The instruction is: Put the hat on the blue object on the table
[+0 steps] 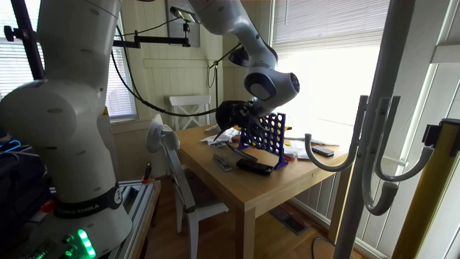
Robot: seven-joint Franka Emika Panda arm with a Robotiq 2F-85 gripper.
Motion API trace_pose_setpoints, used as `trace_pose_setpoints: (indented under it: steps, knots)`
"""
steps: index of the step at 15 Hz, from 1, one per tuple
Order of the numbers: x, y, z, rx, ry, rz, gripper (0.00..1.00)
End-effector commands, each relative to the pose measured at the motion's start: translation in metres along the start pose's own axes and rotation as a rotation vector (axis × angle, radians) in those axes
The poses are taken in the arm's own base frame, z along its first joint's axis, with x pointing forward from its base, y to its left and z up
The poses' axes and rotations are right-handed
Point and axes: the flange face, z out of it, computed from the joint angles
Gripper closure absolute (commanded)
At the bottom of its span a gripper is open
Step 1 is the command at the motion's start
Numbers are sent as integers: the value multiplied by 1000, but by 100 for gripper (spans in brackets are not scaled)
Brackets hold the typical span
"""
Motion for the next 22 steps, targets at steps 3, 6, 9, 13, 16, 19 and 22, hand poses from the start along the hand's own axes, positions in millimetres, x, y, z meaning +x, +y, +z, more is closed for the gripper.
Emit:
trace_pose_setpoints:
  steps: [3, 6, 9, 13, 16, 19, 22]
  knots:
    - [14, -1, -9, -28, -16, -1, 50]
    - [28, -7, -32, -51, 33, -55, 28]
    - [49, -27, -65, -87, 88, -122, 8]
    - [67, -71, -118, -159, 146, -188, 0]
    - [74, -111, -132, -186, 96, -228, 0]
    - [77, -141, -121, -189, 32, -205, 0]
    - [78, -167, -116, -255, -56, -163, 0]
